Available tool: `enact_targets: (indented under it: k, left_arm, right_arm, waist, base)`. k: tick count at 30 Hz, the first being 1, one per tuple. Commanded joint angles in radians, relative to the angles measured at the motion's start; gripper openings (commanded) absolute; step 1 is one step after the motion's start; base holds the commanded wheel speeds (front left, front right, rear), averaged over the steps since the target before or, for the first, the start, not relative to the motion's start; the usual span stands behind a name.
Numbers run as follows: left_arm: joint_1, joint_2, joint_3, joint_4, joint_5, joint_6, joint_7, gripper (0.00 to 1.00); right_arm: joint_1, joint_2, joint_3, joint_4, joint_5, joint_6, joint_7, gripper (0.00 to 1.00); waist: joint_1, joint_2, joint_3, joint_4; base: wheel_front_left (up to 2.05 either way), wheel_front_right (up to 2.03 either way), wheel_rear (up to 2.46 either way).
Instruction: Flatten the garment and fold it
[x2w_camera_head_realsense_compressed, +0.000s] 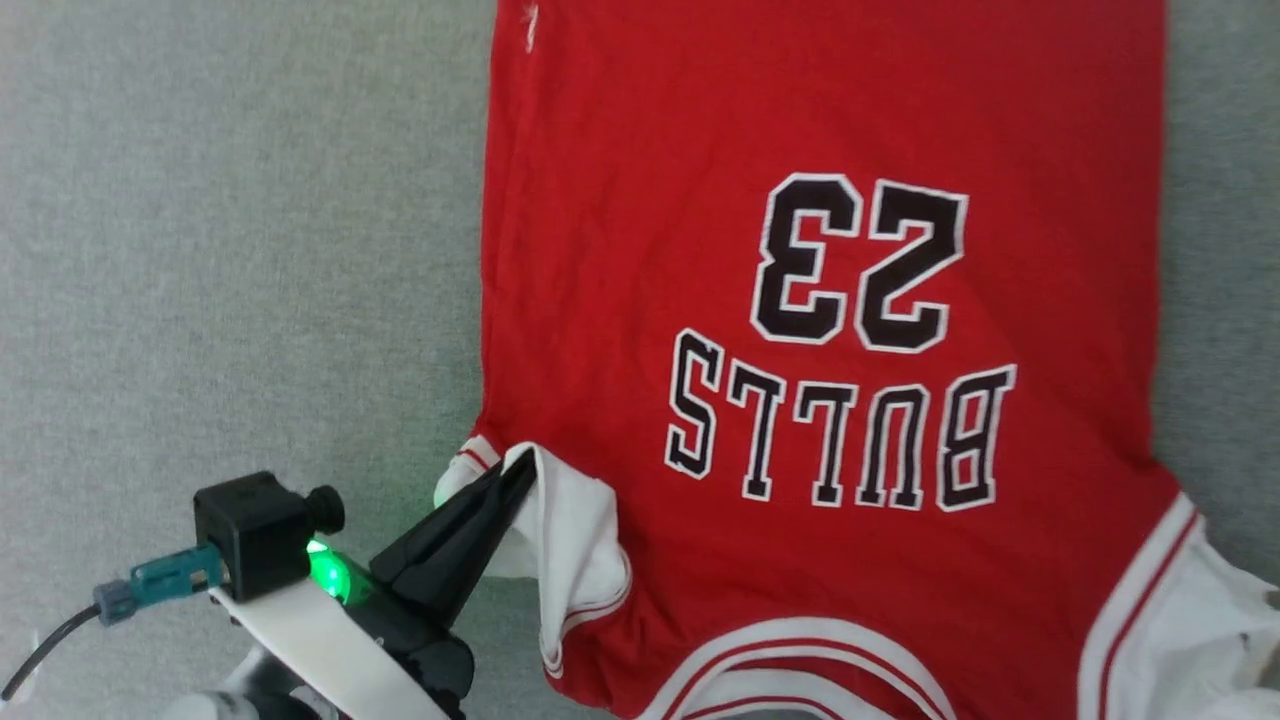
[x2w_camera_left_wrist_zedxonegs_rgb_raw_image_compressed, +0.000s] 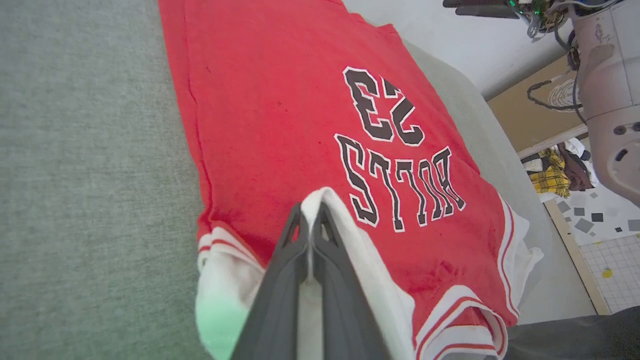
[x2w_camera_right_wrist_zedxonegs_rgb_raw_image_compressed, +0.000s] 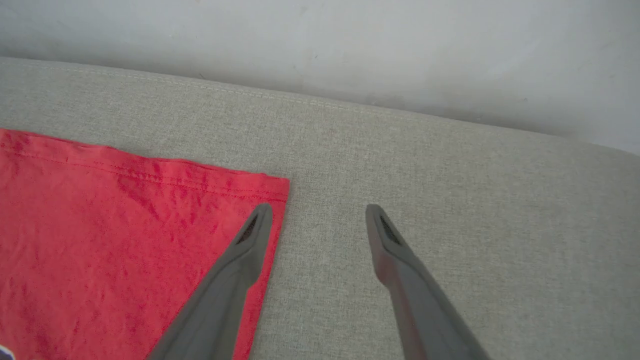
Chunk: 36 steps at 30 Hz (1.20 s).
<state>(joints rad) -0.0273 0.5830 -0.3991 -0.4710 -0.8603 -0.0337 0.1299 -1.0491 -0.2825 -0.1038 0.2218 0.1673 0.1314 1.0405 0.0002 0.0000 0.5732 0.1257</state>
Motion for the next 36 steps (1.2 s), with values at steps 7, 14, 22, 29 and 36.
enact_targets:
  k: [7,14,22,29,36]
  left_arm:
    - [-0.045,-0.024,-0.017,0.033,0.008,-0.024,-0.019,0.0]
    - [-0.07,-0.035,-0.034,0.061,0.005,-0.042,-0.026,0.0]
    - [-0.085,-0.036,-0.034,0.08,0.001,-0.046,-0.031,0.0]
    - [-0.085,-0.037,-0.033,0.086,0.002,-0.043,-0.036,0.0]
    - [-0.056,-0.025,-0.022,0.085,0.003,-0.022,-0.041,0.0]
  right_arm:
    - [-0.04,0.034,-0.069,0.031,-0.068,-0.001,0.034,1.0]
    - [-0.023,0.041,-0.093,0.051,-0.104,-0.001,0.066,1.0]
    - [0.004,0.072,-0.11,0.044,-0.12,-0.001,0.136,0.0]
    - [0.01,0.052,-0.073,0.031,-0.097,-0.001,0.093,0.0]
    - [0.04,0.017,-0.008,0.025,-0.014,-0.001,0.027,0.0]
  waist:
    - [-0.0002,0.0,0.113,0.083]
    - [-0.0002,0.0,0.14,0.11]
    - [-0.0002,0.0,0.14,0.114]
    - [-0.0002,0.0,0.093,0.086]
    - [-0.0002,0.0,-0.001,0.03]
  base:
    - [0.0,0.0,0.0]
    - [0.0,0.0,0.0]
    - [0.0,0.0,0.0]
    - [0.0,0.0,0.0]
    - [0.0,0.0,0.0]
